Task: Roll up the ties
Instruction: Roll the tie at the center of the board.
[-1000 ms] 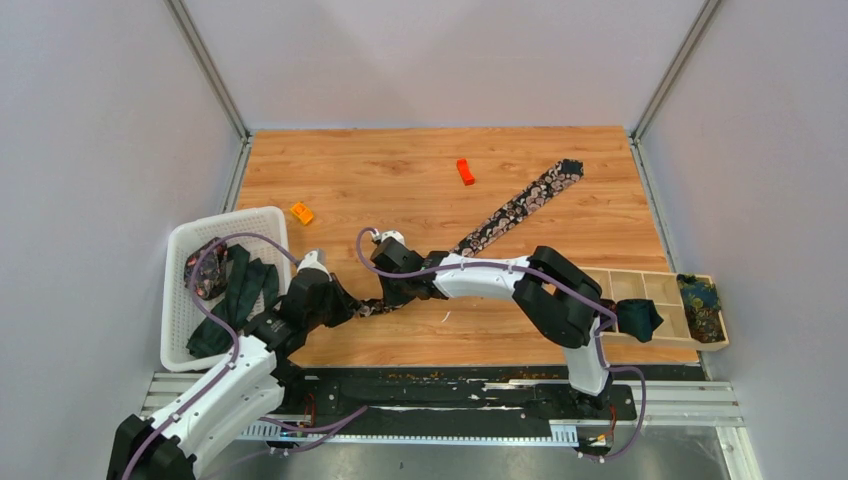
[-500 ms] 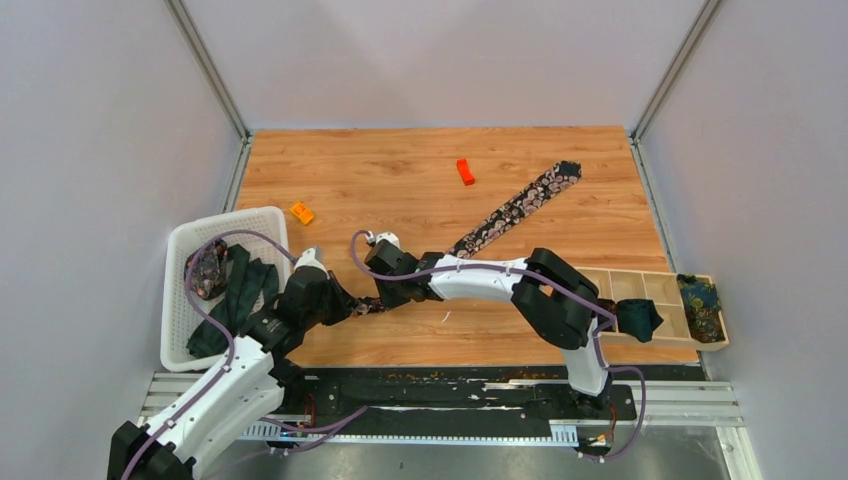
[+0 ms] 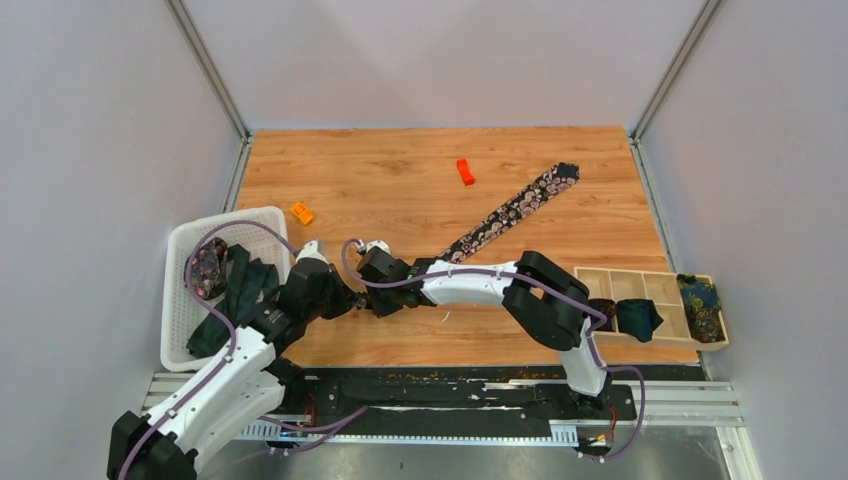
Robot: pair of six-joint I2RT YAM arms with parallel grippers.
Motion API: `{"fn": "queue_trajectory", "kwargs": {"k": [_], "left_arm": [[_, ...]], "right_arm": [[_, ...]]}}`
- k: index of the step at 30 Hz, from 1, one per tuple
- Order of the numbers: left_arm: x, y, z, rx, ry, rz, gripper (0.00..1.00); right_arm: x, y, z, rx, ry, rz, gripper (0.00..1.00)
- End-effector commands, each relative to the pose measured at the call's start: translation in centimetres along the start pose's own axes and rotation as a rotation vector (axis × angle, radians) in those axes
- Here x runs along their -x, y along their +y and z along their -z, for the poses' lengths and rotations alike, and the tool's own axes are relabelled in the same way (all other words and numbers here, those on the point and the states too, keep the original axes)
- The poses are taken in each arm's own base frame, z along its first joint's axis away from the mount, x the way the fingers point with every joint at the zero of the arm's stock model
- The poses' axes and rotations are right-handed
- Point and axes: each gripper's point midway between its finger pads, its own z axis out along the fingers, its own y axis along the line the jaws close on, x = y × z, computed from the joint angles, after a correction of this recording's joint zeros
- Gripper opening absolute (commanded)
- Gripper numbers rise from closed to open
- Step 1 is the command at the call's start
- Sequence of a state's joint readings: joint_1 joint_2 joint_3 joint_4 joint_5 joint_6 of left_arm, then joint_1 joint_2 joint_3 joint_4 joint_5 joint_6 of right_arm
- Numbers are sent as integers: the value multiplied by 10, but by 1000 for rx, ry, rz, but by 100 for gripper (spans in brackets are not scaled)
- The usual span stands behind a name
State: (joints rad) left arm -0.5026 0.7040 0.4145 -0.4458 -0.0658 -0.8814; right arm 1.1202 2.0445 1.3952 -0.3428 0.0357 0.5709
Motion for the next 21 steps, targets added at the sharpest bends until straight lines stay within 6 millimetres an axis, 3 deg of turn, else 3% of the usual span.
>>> {"fn": "queue_trajectory", "kwargs": {"k": [1,7,9,16,21], "left_arm": [[23,-18,4,-31,-57,-35,0],[24,-19,3,-25,-53,-50,0],[24,-19,2,-28,-52,-51,0],[22,-21,0,-34,-37,-54,0],[23,-23,-1,-35,-35,-59,0]], "right_arm": [[29,9,19,42,-84,-1,7],[42,2,55,38,-140,-14,8],[47,-4,58,29,-156,-26,9],[59,-3,35,31,-146,-17,8],[48,5,11,76,-92,-18,7]]}}
